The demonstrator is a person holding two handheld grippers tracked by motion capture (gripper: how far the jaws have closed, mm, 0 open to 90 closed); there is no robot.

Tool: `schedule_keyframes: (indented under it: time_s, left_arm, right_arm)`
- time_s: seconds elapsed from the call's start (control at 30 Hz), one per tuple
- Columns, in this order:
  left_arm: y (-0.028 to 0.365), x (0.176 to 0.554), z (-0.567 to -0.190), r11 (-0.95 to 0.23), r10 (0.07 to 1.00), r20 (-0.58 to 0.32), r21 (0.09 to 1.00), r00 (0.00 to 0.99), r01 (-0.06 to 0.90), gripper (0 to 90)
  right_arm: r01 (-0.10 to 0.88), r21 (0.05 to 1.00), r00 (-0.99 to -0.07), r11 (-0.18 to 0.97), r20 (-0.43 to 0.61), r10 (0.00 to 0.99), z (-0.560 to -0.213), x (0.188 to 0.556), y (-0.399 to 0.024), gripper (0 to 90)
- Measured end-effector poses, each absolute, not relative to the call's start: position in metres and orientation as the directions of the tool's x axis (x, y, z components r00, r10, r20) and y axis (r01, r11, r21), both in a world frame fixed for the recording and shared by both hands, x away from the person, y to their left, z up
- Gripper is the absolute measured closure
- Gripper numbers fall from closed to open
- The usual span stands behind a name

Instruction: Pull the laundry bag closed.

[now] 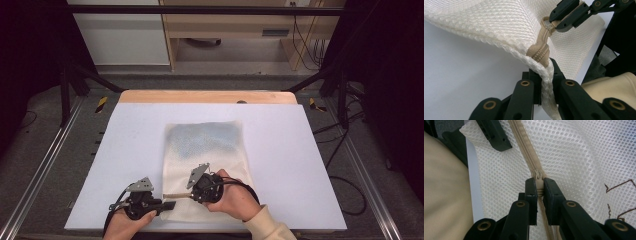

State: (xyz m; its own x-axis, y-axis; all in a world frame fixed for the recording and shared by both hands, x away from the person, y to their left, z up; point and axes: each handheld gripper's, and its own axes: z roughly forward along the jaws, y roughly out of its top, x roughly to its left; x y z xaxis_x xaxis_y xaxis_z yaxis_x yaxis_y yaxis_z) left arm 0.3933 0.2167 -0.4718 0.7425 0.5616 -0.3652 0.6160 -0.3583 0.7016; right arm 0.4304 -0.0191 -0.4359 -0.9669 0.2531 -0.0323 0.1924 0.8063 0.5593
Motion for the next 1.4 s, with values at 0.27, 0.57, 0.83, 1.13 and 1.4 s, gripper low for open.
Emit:
schedule_keyframes:
  time_s: [0.27, 0.57, 0.83, 1.13, 1.4]
  left_arm:
    - [0.217, 0.394, -0.474, -0.363, 0.551, -0.377, 0.696, 0.745, 0.620, 84.5]
    - [0.214, 0.394, -0.476, -0.378, 0.543, -0.380, 0.686, 0.749, 0.622, 84.1]
    - [0.213, 0.394, -0.477, -0.385, 0.549, -0.376, 0.680, 0.747, 0.625, 84.2]
    - [0.216, 0.395, -0.475, -0.375, 0.557, -0.370, 0.686, 0.743, 0.623, 84.4]
    - [0.217, 0.396, -0.475, -0.375, 0.556, -0.370, 0.687, 0.744, 0.622, 84.3]
  right_arm:
    - [0.186, 0.567, -0.966, 0.802, -0.046, 0.256, -0.437, 0.427, -0.020, 82.3]
    - [0.190, 0.566, -0.964, 0.802, -0.047, 0.261, -0.437, 0.425, -0.023, 82.3]
    - [0.191, 0.573, -0.964, 0.797, -0.043, 0.262, -0.437, 0.425, -0.025, 82.2]
    - [0.197, 0.571, -0.960, 0.797, -0.051, 0.275, -0.435, 0.425, -0.033, 82.2]
    - [0.207, 0.570, -0.957, 0.795, -0.051, 0.286, -0.436, 0.424, -0.037, 82.2]
